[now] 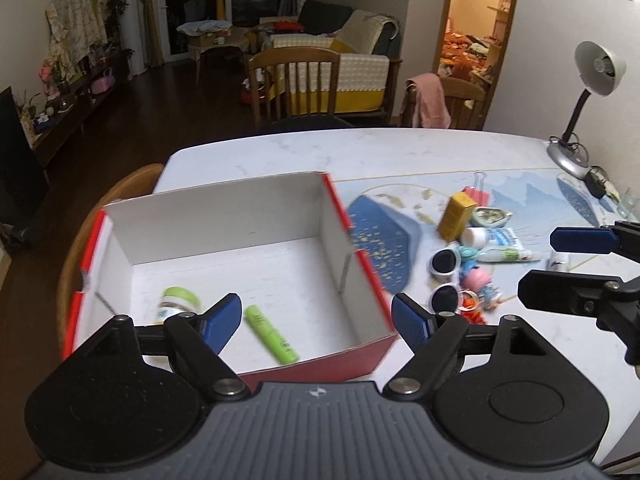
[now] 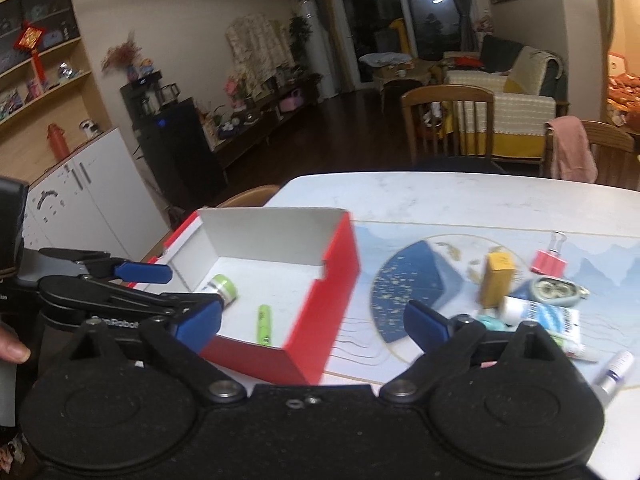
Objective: Organize rigid objects
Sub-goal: 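Withdraw both grippers from the box back toward the table items, then grasp the pink figurine with the left gripper while the right gripper grasps the clear pill bottle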
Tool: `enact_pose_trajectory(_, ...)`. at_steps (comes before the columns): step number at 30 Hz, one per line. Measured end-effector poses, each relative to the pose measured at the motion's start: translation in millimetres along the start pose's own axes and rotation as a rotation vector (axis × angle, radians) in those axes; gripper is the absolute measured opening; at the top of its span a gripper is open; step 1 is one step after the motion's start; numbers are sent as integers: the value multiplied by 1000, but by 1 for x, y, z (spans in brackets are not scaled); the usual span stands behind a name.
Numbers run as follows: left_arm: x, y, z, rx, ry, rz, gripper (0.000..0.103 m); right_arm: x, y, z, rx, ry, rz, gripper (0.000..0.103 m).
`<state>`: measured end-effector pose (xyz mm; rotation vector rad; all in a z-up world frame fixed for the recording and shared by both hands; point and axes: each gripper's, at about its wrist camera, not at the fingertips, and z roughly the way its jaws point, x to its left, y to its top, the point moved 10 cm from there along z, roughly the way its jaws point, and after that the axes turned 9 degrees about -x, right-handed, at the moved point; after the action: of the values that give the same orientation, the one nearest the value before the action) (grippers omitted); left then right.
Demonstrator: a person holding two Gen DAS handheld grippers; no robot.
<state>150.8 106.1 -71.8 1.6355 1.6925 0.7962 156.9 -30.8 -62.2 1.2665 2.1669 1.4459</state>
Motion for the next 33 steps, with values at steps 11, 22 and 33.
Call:
enact_pose_trajectory(11,-63,5,24,-13,-63,5,100,-77,-13,-34,-22,-104,57,98)
enact_pose_trajectory(22,-129,-8,54,-9,-113,34,100,-152,-36,-57,11,-200,86,98)
enact_pose_trajectory(33,-186,-30,88,8,-133,79,100,-217,-54,-64,53,-281,79,97)
